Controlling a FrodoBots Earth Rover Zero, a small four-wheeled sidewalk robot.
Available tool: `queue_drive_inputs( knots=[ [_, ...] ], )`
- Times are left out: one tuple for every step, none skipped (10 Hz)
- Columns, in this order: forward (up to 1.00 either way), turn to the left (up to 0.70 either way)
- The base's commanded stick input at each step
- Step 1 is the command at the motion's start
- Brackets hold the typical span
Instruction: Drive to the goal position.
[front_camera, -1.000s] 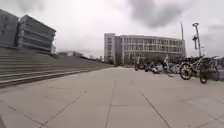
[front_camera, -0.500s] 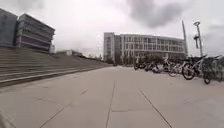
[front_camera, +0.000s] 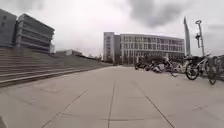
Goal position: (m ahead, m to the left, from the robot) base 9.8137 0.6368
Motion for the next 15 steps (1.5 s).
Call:
queue_drive_inputs(
  knots=[
    [0.45,0.00],
    [0.45,0.00],
    [0.45,0.00],
    [0.45,0.00],
    [0.45,0.00],
    [0.45,0.00],
    [0.45,0.00],
    [0.45,0.00],
    [0.45,0.00],
    [0.45,0.00],
    [0.45,0.00],
    [0.45,0.00],
    [0.45,0.00],
    [0.45,0.00],
    [0.45,0.00]
  ],
)
